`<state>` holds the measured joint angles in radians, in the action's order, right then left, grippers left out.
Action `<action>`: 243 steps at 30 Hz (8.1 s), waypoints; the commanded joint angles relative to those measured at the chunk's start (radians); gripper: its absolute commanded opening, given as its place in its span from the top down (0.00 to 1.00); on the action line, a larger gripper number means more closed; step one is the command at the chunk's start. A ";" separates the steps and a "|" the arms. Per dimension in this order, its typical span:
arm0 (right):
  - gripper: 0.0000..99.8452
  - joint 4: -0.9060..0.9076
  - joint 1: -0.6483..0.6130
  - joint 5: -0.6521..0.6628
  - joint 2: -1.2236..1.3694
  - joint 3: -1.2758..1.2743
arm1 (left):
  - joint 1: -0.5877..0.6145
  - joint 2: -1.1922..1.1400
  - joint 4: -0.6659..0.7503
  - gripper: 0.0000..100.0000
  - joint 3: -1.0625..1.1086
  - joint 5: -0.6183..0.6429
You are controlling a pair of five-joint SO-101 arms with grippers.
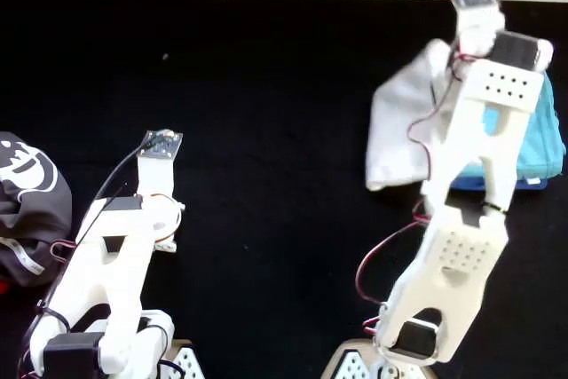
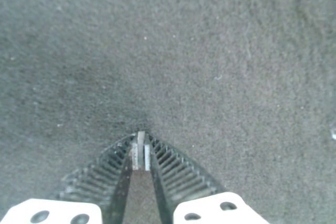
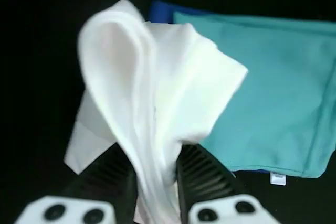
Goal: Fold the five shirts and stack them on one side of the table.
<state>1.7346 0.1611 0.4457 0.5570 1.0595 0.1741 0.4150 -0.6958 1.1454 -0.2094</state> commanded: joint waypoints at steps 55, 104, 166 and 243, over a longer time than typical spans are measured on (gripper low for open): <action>0.93 -0.386 0.275 0.060 0.223 0.245 | -0.007 0.002 0.046 0.99 -0.001 -0.003; 0.99 0.031 0.283 -0.100 0.269 0.688 | -0.007 0.002 0.046 0.99 -0.001 -0.003; 0.99 -0.478 -0.340 -0.229 -1.627 -1.774 | -0.007 0.002 0.046 0.99 -0.001 -0.003; 0.99 -1.010 -0.202 -0.123 -2.045 -2.822 | 0.831 -0.312 -0.060 0.78 -0.538 -0.109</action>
<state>0.7434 -0.0506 0.3107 -1.4791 -1.6594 1.0027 0.1803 -0.7818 0.6559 -0.3092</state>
